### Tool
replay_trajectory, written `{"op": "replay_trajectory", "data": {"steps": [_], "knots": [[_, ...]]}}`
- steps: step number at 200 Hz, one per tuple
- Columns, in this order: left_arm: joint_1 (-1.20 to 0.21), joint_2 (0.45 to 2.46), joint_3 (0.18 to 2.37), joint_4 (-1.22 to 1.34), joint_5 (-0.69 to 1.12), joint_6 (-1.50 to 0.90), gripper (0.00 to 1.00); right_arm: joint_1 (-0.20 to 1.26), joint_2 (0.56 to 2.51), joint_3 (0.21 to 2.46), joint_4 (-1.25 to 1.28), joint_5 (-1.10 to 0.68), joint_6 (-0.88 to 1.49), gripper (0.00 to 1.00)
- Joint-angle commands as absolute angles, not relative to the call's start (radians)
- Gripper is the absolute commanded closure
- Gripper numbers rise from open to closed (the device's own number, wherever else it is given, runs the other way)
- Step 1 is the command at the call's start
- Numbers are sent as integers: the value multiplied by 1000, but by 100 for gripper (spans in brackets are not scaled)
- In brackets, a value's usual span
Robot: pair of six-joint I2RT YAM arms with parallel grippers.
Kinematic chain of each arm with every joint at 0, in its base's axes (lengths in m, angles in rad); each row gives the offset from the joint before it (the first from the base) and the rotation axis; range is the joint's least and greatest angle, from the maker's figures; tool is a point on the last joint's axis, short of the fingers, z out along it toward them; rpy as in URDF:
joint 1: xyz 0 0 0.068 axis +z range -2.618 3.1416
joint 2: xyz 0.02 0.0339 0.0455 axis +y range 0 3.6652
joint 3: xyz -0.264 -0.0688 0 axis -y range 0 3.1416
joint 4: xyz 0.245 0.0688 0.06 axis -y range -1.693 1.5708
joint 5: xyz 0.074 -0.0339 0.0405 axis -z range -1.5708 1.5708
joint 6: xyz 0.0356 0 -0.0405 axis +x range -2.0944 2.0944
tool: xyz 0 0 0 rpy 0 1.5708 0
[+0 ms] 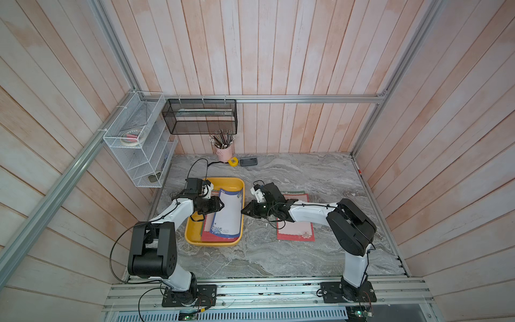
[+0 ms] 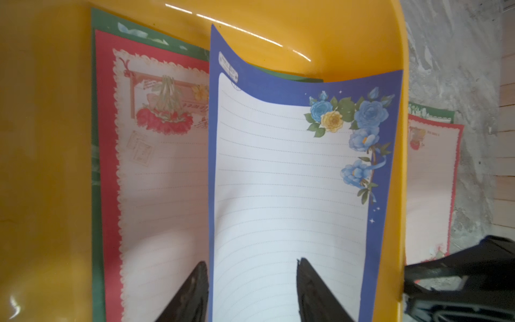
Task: Take out the stationery paper from the storage box
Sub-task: Pick up the stationery paper from the storage box.
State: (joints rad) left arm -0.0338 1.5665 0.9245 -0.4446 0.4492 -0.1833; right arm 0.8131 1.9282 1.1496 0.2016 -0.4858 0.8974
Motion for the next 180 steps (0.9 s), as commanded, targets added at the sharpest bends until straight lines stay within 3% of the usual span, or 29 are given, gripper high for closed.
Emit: {"op": "replay_trajectory", "data": {"steps": [1,143,180], "knots": [[-37,1561,919,-420,500,-198,48,810,1945,1167,214,-496,905,78],[-37,1627,933,-442,531,-213,51,810,1936,1169,210,-496,903,78],[-37,1597,927,-406,593,-216,57,810,1933,1161,213,-495,906,78]]}}
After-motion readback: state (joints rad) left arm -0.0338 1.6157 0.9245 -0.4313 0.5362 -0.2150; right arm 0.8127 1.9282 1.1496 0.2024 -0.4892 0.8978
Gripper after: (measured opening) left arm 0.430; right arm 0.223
